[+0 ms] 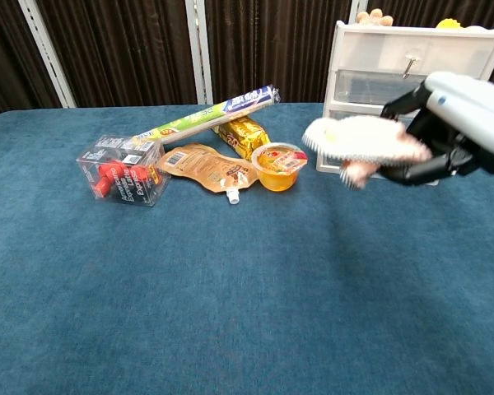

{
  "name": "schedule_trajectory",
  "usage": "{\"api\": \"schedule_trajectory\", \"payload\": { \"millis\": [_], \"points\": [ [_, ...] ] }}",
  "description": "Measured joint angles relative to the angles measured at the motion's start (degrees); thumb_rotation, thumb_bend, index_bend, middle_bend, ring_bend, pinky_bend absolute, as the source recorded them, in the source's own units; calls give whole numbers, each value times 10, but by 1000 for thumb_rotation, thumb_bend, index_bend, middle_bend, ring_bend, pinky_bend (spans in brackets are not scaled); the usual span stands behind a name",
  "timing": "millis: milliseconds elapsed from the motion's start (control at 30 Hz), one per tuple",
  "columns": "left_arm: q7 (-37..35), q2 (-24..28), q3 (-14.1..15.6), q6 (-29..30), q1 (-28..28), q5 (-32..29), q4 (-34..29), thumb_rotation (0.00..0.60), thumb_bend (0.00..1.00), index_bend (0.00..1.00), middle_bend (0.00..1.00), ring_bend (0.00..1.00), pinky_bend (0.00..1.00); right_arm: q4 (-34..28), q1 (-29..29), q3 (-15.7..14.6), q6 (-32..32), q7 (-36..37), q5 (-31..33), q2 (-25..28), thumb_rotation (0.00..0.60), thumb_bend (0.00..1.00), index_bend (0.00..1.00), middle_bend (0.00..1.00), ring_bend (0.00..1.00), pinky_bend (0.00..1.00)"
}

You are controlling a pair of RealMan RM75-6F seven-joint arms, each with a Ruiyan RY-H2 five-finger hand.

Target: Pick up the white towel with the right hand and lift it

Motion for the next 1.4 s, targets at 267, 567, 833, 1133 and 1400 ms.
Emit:
{"api": "schedule_trajectory", "payload": {
  "millis": [267,567,833,1133,1400],
  "points": [
    [-2,-1,-1,4,0,3,1,600,0,0,0,0,0,-12,-5,53,18,61,56,3,600,440,703,948,928,939],
    [1,-3,-2,3,1,-1,1,600,0,0,0,0,0,-33,-12,104,35,114,109,13,600,442,705,948,928,939],
    [4,-4,-2,4,1,-1,0,600,0,0,0,0,0,-58,-14,104,40,125,109,20,600,442,705,948,928,939],
    [2,-3,0,6,2,4,2,600,0,0,0,0,0,-73,-14,90,50,116,100,17,600,442,705,948,928,939],
    [3,-4,-1,4,1,1,3,600,0,0,0,0,0,-61,-8,102,52,122,106,17,600,442,706,948,928,939]
  ]
}}
